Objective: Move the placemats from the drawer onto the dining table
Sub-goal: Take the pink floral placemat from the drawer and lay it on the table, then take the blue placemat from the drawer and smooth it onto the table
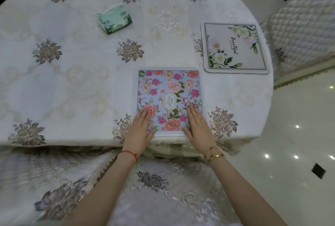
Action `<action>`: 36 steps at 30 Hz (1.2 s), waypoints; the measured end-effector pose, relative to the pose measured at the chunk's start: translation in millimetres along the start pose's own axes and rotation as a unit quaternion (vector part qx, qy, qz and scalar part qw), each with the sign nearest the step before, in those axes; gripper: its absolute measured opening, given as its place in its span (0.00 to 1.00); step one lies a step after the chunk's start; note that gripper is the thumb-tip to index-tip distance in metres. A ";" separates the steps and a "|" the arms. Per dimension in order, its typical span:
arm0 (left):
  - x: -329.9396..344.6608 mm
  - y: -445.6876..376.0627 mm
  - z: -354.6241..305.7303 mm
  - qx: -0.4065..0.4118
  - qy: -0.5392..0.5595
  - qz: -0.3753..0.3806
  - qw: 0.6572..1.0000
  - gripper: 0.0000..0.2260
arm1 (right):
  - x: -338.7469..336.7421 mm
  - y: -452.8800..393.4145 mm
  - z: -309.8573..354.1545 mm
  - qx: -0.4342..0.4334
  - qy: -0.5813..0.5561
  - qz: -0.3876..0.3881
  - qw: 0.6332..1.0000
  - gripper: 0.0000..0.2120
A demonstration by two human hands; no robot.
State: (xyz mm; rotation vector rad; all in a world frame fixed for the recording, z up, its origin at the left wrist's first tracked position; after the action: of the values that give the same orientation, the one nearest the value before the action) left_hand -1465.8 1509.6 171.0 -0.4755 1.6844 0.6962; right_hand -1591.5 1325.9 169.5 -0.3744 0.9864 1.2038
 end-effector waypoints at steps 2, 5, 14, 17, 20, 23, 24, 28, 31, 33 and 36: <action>-1.0 1.8 4.6 -0.006 -0.007 0.000 1.000 0.32 | -2.2 6.4 -7.7 0.011 0.013 -0.006 1.000 0.33; -3.3 8.3 16.8 -0.021 -0.016 -0.001 1.000 0.32 | -12.7 21.4 -25.3 0.024 0.018 -0.014 0.999 0.32; -29.9 44.9 0.1 0.003 -0.016 -0.015 1.000 0.22 | -54.5 80.7 -51.3 0.016 -0.018 -0.071 0.997 0.25; -47.2 56.7 -36.0 0.047 -0.023 -0.034 0.998 0.20 | -75.4 114.0 -58.5 0.010 -0.025 -0.118 0.993 0.22; -61.8 68.3 -82.9 0.083 -0.025 -0.048 0.995 0.18 | -97.0 157.4 -78.2 0.020 -0.053 -0.183 0.981 0.18; -74.8 82.4 -139.0 0.112 -0.010 -0.078 0.991 0.16 | -111.5 211.3 -104.7 0.029 -0.062 -0.220 0.973 0.16; -77.2 86.7 -158.7 0.114 -0.003 -0.083 0.990 0.16 | -116.6 230.9 -115.3 0.036 -0.067 -0.231 0.970 0.16; -73.1 105.8 -247.3 0.133 0.023 -0.086 0.987 0.11 | -137.2 315.8 -166.1 0.072 -0.081 -0.261 0.959 0.17; -65.1 120.0 -319.8 0.152 0.040 -0.082 0.984 0.10 | -157.4 379.9 -208.2 0.099 -0.087 -0.279 0.951 0.17; -60.1 128.7 -367.8 0.165 0.059 -0.082 0.981 0.13 | -174.5 418.2 -236.8 0.121 -0.087 -0.294 0.944 0.17; -56.2 135.8 -431.0 0.175 0.084 -0.064 0.979 0.14 | -199.8 462.0 -274.8 0.157 -0.091 -0.309 0.934 0.17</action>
State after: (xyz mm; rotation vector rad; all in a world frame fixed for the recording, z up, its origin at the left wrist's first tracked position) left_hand -1855.1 1316.8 307.4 -0.3957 1.8699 0.2603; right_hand -2132.1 1176.9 289.4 -0.2803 0.7956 0.4877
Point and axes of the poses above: each hand's wrist, its own y-axis away from the middle knuckle, its own x-axis out of the palm, z = x × y, the point moved 6 cm from there along -y, towards the middle knuckle, and after that the axes turned 15 degrees about -y, right-handed, at the moved point
